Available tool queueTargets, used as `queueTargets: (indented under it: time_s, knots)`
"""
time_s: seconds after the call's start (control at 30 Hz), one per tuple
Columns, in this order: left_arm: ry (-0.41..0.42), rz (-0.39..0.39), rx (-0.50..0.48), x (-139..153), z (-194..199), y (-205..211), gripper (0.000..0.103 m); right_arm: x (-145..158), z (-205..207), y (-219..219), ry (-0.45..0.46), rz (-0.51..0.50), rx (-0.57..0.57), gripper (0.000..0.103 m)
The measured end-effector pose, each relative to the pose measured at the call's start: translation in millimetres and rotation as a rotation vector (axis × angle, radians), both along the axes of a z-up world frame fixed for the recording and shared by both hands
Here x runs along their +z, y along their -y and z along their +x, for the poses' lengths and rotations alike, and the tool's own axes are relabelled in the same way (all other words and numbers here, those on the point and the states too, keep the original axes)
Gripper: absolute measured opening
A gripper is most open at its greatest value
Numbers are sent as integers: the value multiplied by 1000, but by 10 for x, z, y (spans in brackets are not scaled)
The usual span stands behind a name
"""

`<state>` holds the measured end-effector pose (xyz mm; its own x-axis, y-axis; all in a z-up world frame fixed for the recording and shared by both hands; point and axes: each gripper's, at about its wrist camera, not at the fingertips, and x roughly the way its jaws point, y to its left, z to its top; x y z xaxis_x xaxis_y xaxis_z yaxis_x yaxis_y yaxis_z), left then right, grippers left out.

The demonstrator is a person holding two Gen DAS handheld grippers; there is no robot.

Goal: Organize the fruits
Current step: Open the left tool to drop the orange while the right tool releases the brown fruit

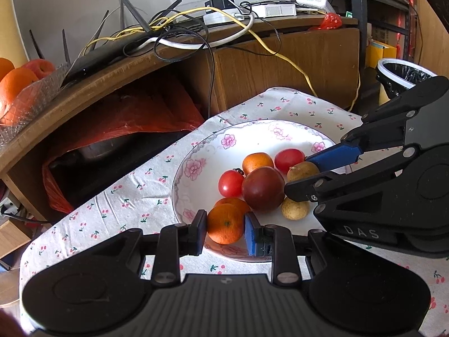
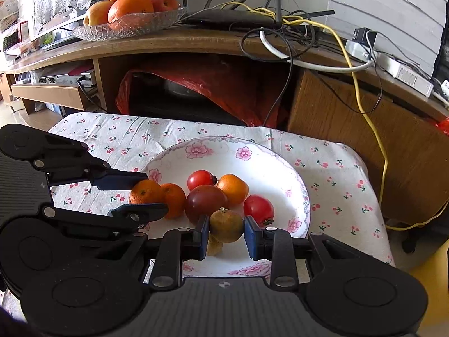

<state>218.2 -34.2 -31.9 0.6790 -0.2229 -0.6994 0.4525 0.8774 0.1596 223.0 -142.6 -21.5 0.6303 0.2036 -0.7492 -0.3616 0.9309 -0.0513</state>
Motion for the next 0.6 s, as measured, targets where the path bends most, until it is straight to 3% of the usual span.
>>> queueTargets:
  time_s: [0.6]
  knots:
    - [26,-55,5,-100,126,9,36,-66,157,78,-3,26,-30,26]
